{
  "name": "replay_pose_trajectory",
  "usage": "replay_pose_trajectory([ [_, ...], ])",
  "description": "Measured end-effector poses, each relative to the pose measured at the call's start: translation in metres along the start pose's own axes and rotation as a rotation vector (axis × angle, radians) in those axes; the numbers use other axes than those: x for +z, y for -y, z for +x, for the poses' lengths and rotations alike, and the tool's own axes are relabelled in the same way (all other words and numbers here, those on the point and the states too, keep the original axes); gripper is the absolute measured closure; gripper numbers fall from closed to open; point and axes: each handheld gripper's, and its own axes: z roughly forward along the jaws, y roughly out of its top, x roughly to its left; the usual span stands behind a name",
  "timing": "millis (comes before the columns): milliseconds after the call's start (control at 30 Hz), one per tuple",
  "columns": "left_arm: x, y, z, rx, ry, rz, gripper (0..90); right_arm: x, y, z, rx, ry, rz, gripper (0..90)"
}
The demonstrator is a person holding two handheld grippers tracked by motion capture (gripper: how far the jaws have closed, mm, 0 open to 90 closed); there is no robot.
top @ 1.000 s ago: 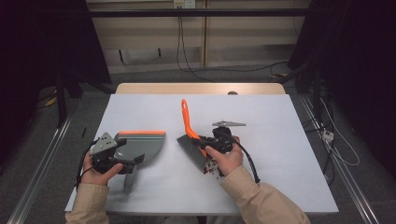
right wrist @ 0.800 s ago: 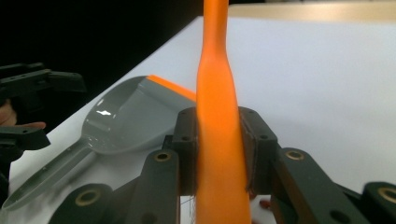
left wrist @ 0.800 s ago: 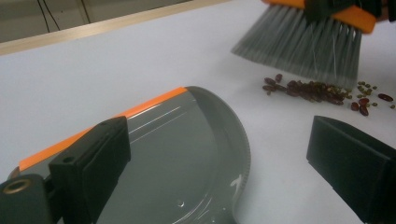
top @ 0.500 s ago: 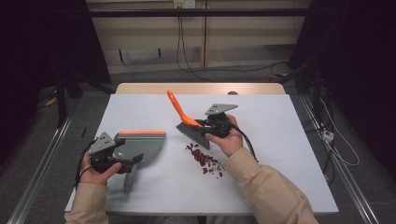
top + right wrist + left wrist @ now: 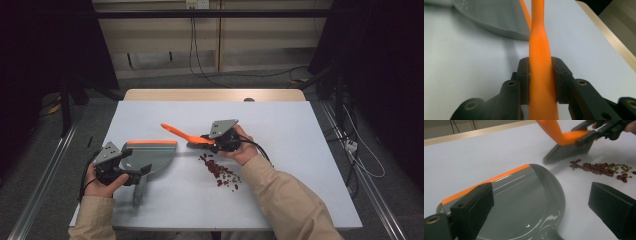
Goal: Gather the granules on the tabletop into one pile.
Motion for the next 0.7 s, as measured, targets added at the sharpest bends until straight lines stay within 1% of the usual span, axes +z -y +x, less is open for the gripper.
replay_pose_trajectory([
  [67, 0.000, 0.000, 0.000, 0.000, 0.001, 0.000, 6.1, -0.003, -0.001, 0.005, -0.029, -0.024, 0.018, 71.5],
  [133, -0.001, 0.000, 0.000, 0.000, 0.001, -0.001, 6.1, -0.006, 0.000, 0.007, -0.022, -0.036, 0.022, 71.5],
  [167, -0.001, 0.000, 0.000, 0.002, 0.000, -0.002, 6.1, -0.008, 0.001, 0.008, -0.028, -0.048, 0.022, 71.5],
  [200, -0.001, 0.000, 0.001, 0.004, -0.002, -0.001, 6.1, -0.010, 0.001, 0.010, -0.028, -0.049, 0.026, 71.5],
  [233, -0.001, 0.000, 0.001, -0.001, -0.002, -0.002, 6.1, -0.012, 0.001, 0.012, -0.028, -0.058, 0.029, 71.4],
  [267, -0.001, 0.000, 0.001, 0.000, -0.003, -0.002, 6.1, -0.014, 0.002, 0.014, -0.042, -0.068, 0.031, 71.4],
  [333, -0.001, 0.000, 0.000, -0.001, 0.001, -0.004, 6.1, -0.018, 0.003, 0.018, -0.047, -0.075, 0.034, 71.3],
  [367, -0.001, 0.000, 0.000, 0.002, -0.001, -0.001, 6.1, -0.020, 0.004, 0.020, -0.053, -0.087, 0.035, 71.2],
  [500, -0.001, 0.000, 0.000, 0.008, -0.001, -0.001, 6.1, -0.029, 0.008, 0.027, -0.063, -0.100, 0.040, 70.9],
  [533, -0.001, 0.000, -0.001, 0.002, 0.000, -0.004, 6.1, -0.030, 0.008, 0.028, -0.069, -0.100, 0.041, 70.8],
  [700, -0.001, -0.001, -0.002, 0.005, 0.000, -0.006, 6.1, -0.038, 0.010, 0.034, -0.084, -0.113, 0.061, 70.5],
])
